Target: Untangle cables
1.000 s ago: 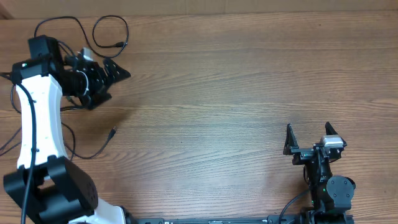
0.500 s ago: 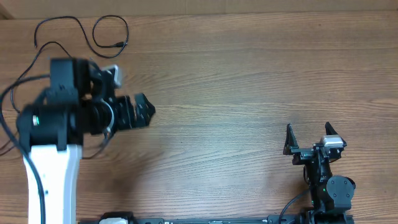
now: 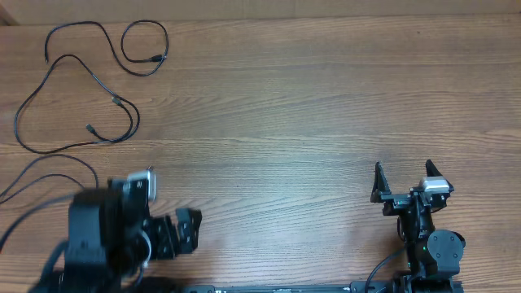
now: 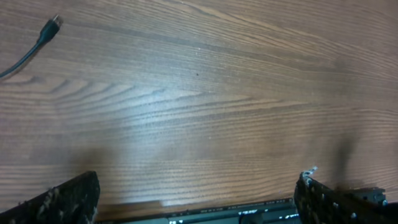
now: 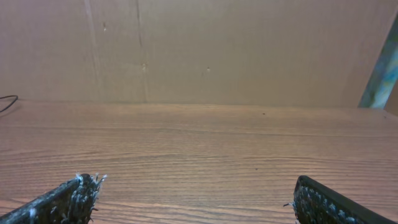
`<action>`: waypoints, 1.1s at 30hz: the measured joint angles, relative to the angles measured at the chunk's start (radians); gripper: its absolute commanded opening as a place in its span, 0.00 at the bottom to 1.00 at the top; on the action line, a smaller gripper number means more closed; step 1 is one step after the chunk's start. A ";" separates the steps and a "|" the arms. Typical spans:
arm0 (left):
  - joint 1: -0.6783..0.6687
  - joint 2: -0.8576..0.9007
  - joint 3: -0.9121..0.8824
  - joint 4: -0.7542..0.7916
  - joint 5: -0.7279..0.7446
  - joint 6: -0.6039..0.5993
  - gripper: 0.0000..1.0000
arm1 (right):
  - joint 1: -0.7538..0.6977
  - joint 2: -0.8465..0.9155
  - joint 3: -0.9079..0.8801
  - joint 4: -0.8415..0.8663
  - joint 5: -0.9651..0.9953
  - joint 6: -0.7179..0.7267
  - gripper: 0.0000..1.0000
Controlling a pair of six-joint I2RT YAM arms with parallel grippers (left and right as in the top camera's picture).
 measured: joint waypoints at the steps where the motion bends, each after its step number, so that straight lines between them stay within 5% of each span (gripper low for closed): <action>1: 0.000 -0.022 -0.003 -0.011 0.000 -0.002 1.00 | 0.000 0.000 0.000 -0.001 0.000 0.000 1.00; 22: 0.000 -0.068 -0.009 -0.064 0.000 -0.016 1.00 | 0.000 0.000 0.000 0.000 0.000 0.000 1.00; 33: 0.072 -0.142 -0.112 0.188 0.004 0.045 1.00 | 0.000 0.000 0.000 0.000 0.000 0.000 1.00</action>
